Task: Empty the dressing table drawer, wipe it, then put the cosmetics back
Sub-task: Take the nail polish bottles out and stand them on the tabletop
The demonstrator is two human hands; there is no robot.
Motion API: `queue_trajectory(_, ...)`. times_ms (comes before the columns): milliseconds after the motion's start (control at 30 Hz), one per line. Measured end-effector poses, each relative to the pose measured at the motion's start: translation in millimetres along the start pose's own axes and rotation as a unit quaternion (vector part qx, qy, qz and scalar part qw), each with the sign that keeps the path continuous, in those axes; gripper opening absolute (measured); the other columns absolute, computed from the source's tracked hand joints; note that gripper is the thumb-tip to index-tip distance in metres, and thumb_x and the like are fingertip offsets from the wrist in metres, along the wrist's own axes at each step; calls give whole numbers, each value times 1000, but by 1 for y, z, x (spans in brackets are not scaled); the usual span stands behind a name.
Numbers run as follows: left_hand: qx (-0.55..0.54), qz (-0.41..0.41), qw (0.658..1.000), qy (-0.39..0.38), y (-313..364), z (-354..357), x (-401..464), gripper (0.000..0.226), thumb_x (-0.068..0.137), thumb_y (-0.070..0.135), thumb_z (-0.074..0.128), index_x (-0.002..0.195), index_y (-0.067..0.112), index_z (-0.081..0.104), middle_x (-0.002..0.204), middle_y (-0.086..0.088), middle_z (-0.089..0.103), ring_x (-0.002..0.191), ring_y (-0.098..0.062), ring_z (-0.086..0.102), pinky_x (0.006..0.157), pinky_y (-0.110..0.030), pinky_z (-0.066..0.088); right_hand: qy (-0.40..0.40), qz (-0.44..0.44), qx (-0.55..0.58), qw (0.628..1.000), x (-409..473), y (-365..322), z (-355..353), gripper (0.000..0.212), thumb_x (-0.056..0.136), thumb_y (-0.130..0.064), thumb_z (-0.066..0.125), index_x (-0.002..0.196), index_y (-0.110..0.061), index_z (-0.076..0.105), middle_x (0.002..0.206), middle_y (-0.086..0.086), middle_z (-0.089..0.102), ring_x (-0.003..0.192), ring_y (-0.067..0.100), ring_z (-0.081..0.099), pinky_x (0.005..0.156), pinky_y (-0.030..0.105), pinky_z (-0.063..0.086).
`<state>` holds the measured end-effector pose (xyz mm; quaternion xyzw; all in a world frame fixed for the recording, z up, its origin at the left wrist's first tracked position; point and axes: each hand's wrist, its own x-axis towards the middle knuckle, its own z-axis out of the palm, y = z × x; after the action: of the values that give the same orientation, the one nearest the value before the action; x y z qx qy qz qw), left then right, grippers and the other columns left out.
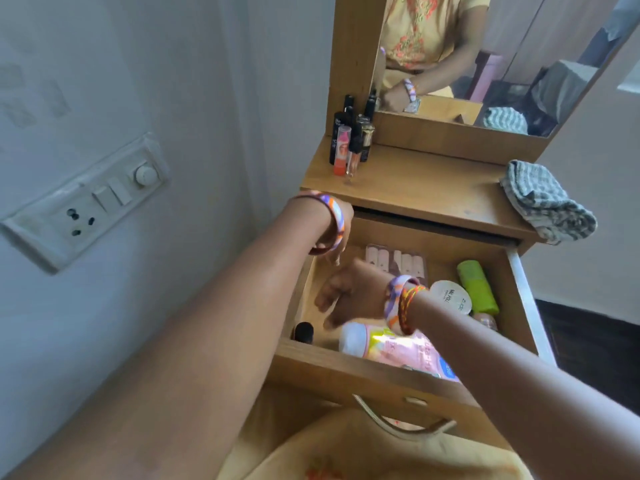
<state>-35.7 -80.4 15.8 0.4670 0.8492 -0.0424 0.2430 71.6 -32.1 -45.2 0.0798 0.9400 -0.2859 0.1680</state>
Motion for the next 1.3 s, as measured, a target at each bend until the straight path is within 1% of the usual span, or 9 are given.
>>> queue_trajectory(133, -37, -16, 999, -15, -3, 19, -5, 35, 79, 20, 71, 109, 3, 64, 104, -11, 67, 98, -28, 67, 91, -41, 55, -28, -10, 98, 995, -6, -8, 21, 36, 82, -9, 67, 118, -11, 65, 117, 6, 68, 105, 19, 64, 94, 32, 53)
queue_trajectory(300, -71, -24, 997, 8, -12, 25, -16, 33, 83, 21, 68, 110, 2, 63, 108, -12, 67, 98, -25, 67, 89, -32, 55, -11, -23, 96, 995, -3, -12, 31, 35, 85, -10, 65, 120, -9, 63, 117, 9, 67, 107, 22, 63, 88, 25, 51)
queue_trajectory(400, -107, -14, 994, 14, -15, 23, -22, 29, 85, 16, 66, 109, 0, 63, 97, -10, 66, 87, -19, 64, 73, -25, 53, 20, -37, 92, 995, -5, -12, 33, 32, 86, -16, 65, 117, -9, 65, 114, 9, 68, 104, 21, 64, 88, 25, 51)
queue_trajectory(500, -173, -8, 985, 10, -25, 19, -27, 14, 84, 5, 65, 98, 6, 64, 77, -3, 57, 76, -15, 58, 57, -18, 47, 95, -45, 91, 990, -8, -6, 26, 29, 85, -21, 67, 111, -10, 68, 106, 8, 70, 87, 11, 62, 81, 22, 54)
queue_trajectory(567, -211, -6, 978, 7, -33, 16, -28, 15, 82, -3, 62, 88, 11, 62, 78, -2, 60, 82, -17, 60, 61, -20, 49, 154, -37, 132, 978, -11, -1, 15, 25, 84, -21, 67, 106, -9, 70, 98, 9, 72, 73, 8, 60, 69, 19, 51)
queue_trajectory(733, -248, 28, 968, -18, -32, 6, -28, 23, 78, 3, 70, 96, 15, 62, 86, 3, 61, 89, -16, 59, 77, -27, 52, 294, 1, 267, 918, -13, 7, -23, 15, 87, -16, 62, 99, -8, 68, 88, 14, 69, 75, 26, 62, 74, 39, 55)
queue_trajectory(900, -294, 45, 942, 155, -17, 8, -11, 27, 73, 13, 77, 95, 12, 61, 92, -6, 61, 90, -27, 61, 81, -36, 51, 393, -11, 310, 865, 0, 2, -56, 5, 86, -20, 65, 83, -23, 63, 82, 5, 69, 75, 21, 65, 70, 35, 56)
queue_trajectory(1067, -336, -13, 890, 308, -7, 4, 6, 32, 83, 23, 69, 109, 4, 67, 107, -14, 68, 86, -22, 57, 67, -20, 41, 428, -6, 361, 828, 14, 1, -70, 33, 78, -22, 74, 108, -14, 60, 98, 7, 69, 90, 22, 68, 73, 35, 60)
queue_trajectory(1300, -362, -77, 832, 413, -19, 1, 32, 42, 76, 19, 76, 115, 8, 64, 115, -11, 68, 104, -27, 64, 88, -30, 49, 380, 19, 351, 856, 15, 23, -57, 10, 82, -20, 69, 86, -22, 60, 79, -1, 64, 75, 13, 61, 64, 25, 55)
